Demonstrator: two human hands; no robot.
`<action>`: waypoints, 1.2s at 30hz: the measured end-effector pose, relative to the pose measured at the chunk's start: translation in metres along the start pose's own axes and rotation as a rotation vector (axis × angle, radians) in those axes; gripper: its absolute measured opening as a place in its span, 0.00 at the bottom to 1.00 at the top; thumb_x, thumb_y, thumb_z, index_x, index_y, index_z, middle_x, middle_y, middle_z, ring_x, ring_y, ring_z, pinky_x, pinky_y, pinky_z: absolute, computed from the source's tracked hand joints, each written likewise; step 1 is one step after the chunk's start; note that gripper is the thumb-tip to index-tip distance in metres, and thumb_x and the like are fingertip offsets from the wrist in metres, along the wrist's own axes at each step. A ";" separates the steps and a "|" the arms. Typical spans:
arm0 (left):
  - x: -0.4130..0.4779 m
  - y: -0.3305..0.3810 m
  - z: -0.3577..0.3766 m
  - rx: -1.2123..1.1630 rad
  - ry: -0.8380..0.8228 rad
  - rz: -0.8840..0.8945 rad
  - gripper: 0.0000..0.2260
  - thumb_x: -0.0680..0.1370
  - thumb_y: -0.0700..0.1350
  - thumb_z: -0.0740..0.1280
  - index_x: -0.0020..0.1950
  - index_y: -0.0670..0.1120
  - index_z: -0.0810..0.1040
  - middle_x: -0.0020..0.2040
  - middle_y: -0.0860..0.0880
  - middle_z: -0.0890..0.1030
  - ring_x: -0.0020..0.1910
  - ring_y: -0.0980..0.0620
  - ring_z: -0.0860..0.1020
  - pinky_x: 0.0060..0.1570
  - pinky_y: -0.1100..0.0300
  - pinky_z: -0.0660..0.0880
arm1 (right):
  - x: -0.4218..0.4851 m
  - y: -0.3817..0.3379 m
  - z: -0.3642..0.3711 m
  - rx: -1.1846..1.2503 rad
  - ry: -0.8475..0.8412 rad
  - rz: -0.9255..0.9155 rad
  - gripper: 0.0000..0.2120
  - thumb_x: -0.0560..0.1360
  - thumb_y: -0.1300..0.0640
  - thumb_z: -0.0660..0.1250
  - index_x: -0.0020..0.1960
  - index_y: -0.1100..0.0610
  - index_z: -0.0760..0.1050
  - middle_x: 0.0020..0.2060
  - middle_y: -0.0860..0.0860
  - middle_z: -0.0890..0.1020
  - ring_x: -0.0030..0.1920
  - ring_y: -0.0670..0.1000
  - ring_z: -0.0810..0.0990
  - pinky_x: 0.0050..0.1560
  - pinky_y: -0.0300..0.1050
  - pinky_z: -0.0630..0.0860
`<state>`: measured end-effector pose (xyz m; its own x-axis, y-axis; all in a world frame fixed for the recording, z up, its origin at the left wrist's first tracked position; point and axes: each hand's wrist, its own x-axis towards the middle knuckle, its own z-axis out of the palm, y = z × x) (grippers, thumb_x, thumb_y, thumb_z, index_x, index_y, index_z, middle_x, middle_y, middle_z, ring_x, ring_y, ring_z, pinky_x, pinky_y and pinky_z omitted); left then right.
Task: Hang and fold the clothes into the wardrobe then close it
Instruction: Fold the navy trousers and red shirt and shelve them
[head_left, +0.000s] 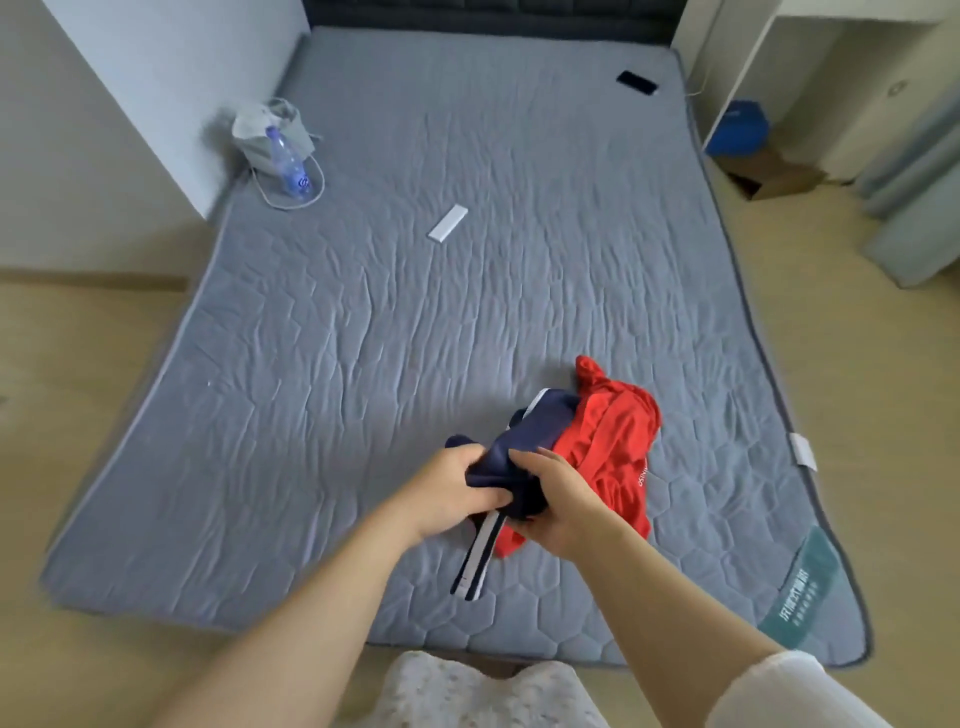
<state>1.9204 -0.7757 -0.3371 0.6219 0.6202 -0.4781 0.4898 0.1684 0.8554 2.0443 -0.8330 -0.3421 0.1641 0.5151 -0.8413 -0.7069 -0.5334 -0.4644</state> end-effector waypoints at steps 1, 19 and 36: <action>-0.003 0.003 0.003 0.007 0.007 0.029 0.06 0.73 0.35 0.70 0.49 0.39 0.77 0.44 0.45 0.80 0.43 0.53 0.77 0.47 0.62 0.74 | -0.002 -0.002 -0.004 -0.005 0.023 -0.046 0.05 0.76 0.65 0.62 0.44 0.57 0.72 0.36 0.57 0.77 0.31 0.53 0.77 0.30 0.43 0.75; 0.012 0.034 0.028 -0.794 0.125 -0.489 0.06 0.78 0.36 0.61 0.50 0.40 0.78 0.37 0.43 0.81 0.36 0.48 0.79 0.33 0.59 0.77 | -0.030 -0.023 -0.039 -0.226 -0.046 0.007 0.11 0.74 0.59 0.59 0.36 0.59 0.76 0.31 0.56 0.77 0.36 0.55 0.76 0.38 0.44 0.71; 0.002 0.046 0.001 -0.582 0.043 -0.485 0.23 0.77 0.60 0.59 0.64 0.46 0.72 0.53 0.41 0.78 0.41 0.44 0.77 0.40 0.51 0.75 | -0.038 -0.055 -0.023 -0.105 -0.097 -0.462 0.15 0.70 0.76 0.51 0.48 0.68 0.73 0.43 0.66 0.75 0.49 0.66 0.77 0.51 0.52 0.73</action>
<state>1.9452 -0.7671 -0.2987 0.3889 0.4013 -0.8293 0.2931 0.7995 0.5243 2.0927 -0.8389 -0.2906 0.3762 0.7712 -0.5135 -0.5012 -0.2967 -0.8129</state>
